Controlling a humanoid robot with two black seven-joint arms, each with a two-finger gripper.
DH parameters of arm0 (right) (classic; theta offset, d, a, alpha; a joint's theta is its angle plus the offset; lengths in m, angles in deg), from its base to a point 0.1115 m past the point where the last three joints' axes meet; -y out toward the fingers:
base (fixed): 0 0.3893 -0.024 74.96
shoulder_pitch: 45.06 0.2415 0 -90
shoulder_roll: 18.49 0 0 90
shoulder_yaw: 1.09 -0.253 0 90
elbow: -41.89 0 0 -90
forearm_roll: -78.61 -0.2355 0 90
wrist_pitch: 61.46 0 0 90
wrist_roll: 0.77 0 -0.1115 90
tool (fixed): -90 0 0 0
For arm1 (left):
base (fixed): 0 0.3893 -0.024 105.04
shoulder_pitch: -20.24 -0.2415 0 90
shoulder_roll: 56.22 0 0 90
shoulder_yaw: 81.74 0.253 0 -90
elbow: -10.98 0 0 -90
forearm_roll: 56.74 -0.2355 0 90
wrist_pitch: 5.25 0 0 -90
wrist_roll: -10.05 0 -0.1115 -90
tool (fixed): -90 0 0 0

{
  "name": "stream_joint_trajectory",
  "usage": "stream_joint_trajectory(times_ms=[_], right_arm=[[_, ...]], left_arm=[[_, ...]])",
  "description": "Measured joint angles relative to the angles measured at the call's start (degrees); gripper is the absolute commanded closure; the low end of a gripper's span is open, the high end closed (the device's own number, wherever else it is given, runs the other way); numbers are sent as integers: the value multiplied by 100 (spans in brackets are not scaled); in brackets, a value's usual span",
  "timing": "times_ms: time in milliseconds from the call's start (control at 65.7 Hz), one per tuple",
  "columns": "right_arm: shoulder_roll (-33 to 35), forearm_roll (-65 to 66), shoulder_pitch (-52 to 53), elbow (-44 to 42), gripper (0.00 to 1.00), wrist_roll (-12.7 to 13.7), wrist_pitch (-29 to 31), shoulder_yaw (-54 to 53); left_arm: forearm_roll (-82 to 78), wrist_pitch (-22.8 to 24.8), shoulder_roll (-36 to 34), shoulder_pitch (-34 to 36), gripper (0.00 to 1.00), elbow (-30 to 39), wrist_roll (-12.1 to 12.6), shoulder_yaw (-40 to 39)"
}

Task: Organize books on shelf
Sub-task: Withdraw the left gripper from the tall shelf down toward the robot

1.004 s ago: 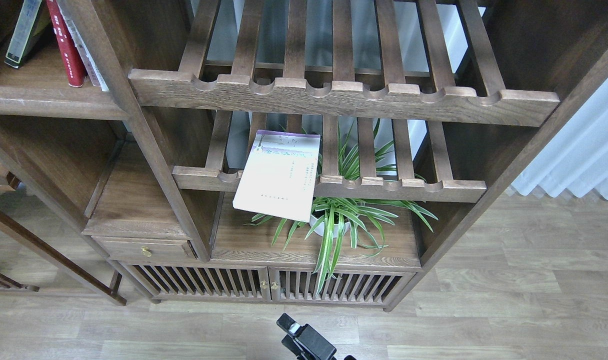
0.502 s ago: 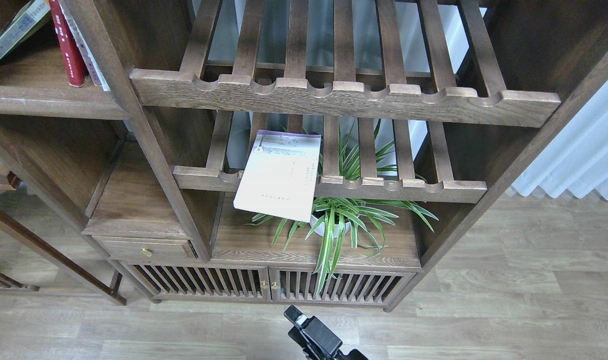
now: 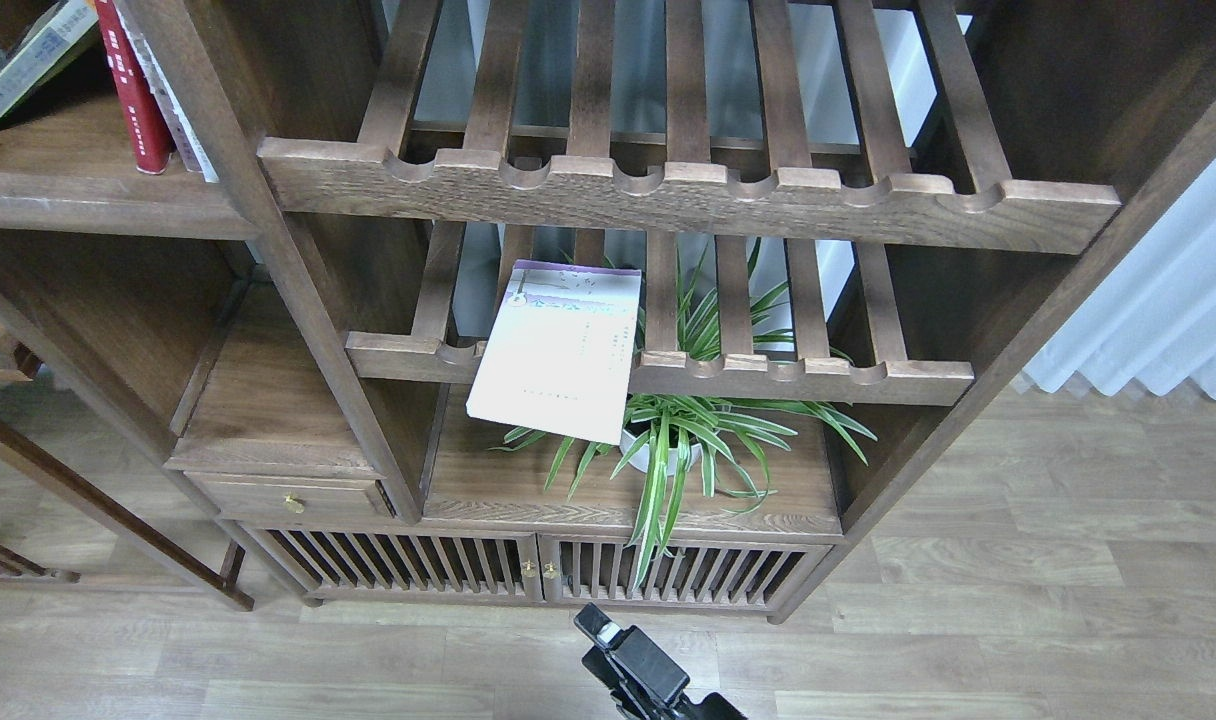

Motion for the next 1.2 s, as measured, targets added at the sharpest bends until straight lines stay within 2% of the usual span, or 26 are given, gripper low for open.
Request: stream_joint_trajectory(times_ms=[472,654,1202], right_arm=[[0,-65,2,-14,1,-7,0,-9],[0,-70,-1,-36,1,-7,0,-9],[0,-76,-3,-49,1,-7,0,-15]], left_arm=[[0,0,550,-1163,15,191,17,-291],[-11,0,764,-1524,1,158,54,-252],[-54,0,1459,-1954,0,-197,107,-51]])
